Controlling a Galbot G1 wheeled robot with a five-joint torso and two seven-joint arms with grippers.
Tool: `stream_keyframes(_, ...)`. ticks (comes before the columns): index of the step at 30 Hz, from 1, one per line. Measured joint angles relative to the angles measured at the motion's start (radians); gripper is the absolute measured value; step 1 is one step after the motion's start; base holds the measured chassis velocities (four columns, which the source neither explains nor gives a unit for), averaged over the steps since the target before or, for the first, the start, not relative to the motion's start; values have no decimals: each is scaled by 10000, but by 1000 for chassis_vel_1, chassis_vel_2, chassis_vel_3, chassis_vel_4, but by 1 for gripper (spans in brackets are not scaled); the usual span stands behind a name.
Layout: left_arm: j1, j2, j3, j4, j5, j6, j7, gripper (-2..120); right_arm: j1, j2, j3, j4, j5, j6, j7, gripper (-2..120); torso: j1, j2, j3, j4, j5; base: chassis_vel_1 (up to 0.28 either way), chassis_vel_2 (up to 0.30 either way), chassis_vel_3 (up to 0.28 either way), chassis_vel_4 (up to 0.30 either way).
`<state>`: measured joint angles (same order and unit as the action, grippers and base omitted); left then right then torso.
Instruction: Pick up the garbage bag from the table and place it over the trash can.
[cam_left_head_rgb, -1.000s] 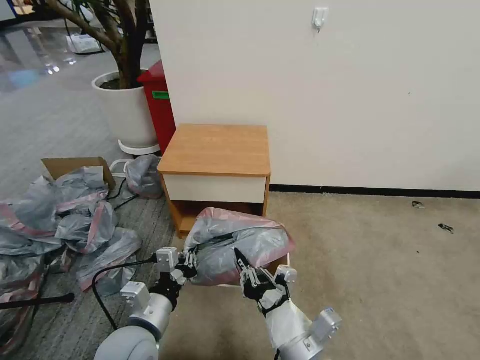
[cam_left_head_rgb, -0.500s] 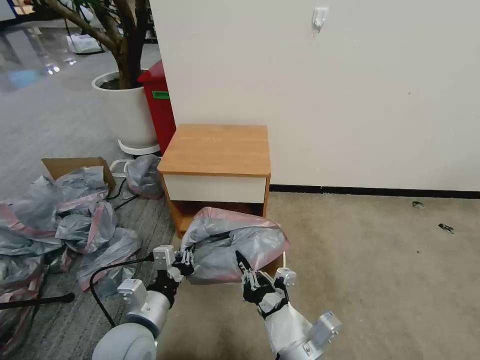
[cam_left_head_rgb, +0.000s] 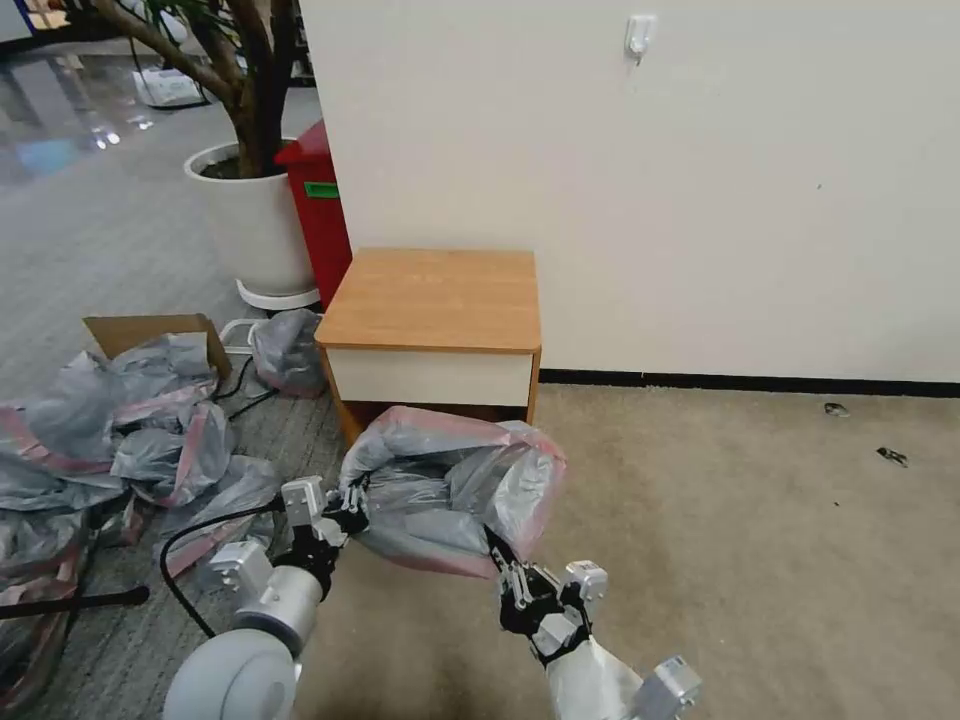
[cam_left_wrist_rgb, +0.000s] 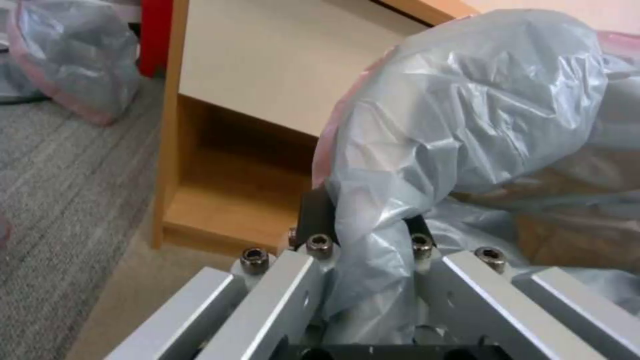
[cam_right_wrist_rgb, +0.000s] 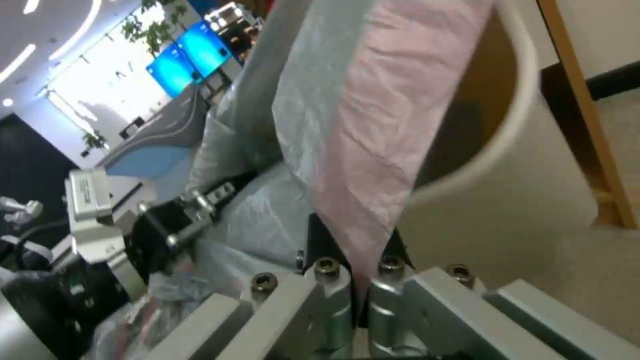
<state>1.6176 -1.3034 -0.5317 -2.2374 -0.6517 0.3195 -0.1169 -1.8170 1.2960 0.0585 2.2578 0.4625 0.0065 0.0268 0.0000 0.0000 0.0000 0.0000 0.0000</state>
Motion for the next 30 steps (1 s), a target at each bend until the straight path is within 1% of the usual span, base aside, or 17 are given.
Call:
stream_keyframes(8, -13, 4, -62, -205, -612, 203, -169, 4, 81, -340, 143, -447, -167, 86, -4, 0, 0, 0, 0, 0, 1, 0, 0, 0, 0)
stream_keyframes(19, 131, 4, -69, -375, -1068, 383, -204, 4, 403, -390, 513, -883, -198, 202, 28, 0, 0, 0, 0, 0, 1, 0, 0, 0, 0)
stream_keyframes(28, 159, 19, -119, -427, -1316, 500, -272, 4, 475, -508, 818, -1258, -572, 411, 112, 0, 0, 0, 0, 0, 1, 0, 0, 0, 0)
stream_keyframes(29, 162, 19, -128, -427, -1318, 501, -281, 4, 477, -522, 840, -1284, -640, 420, 177, 0, 0, 0, 0, 0, -1, 0, 0, 0, 0)
stream_keyframes(30, 161, 22, -150, -433, -1323, 498, -286, 4, 479, -545, 885, -1315, -716, 433, 233, 4, 0, 0, 0, 0, -1, 0, 0, 0, 0)
